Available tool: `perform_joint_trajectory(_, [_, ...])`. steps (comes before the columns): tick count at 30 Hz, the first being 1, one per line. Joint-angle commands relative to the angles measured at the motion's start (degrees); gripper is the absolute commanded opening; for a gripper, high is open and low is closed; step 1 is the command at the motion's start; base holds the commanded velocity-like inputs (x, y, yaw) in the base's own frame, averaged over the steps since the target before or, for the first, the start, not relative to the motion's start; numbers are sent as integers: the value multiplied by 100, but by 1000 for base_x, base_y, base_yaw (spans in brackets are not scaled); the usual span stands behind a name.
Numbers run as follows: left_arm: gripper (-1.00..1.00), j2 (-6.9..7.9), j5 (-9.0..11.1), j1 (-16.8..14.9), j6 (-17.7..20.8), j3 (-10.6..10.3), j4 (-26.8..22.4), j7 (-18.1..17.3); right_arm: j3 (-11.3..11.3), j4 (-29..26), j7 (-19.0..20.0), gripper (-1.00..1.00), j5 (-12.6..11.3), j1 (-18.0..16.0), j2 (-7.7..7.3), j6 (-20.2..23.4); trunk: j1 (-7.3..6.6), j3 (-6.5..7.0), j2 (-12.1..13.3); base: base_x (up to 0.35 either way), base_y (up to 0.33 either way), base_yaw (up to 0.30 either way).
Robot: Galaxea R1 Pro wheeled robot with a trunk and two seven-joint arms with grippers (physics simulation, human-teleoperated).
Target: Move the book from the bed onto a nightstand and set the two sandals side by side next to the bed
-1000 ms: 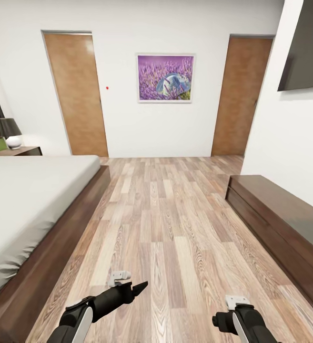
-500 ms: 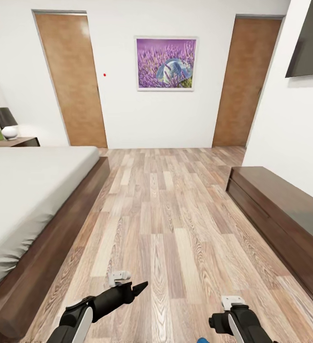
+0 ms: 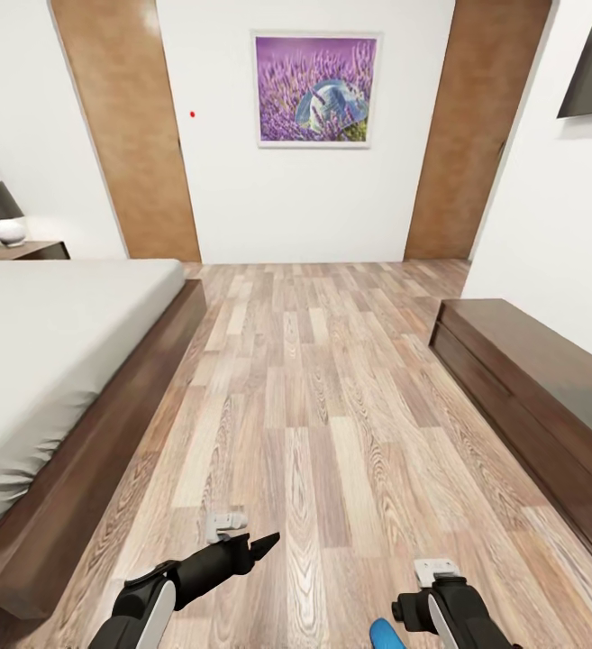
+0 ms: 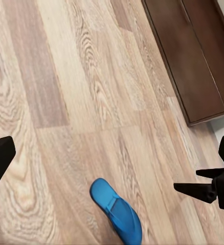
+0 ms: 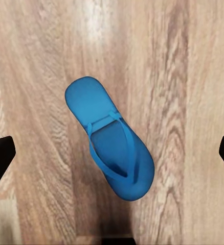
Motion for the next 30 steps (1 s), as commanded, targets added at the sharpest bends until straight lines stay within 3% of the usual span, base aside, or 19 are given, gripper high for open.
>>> perform_joint_trajectory(1, [100,-3,42,-2,45,8,-2,-5,7,-8,-10,100,7,-2,-2,27,1,-28,-4,0,0,0])
perform_joint_trajectory(23, [100,6,44,-2,45,27,-11,-5,-25,-342,26,100,2,-2,-63,45,58,-515,-33,0,0,0])
perform_joint_trajectory(30, [100,6,132,-2,45,27,-11,-5,-25,-347,26,100,2,-1,-63,45,76,-670,-43,0,0,0])
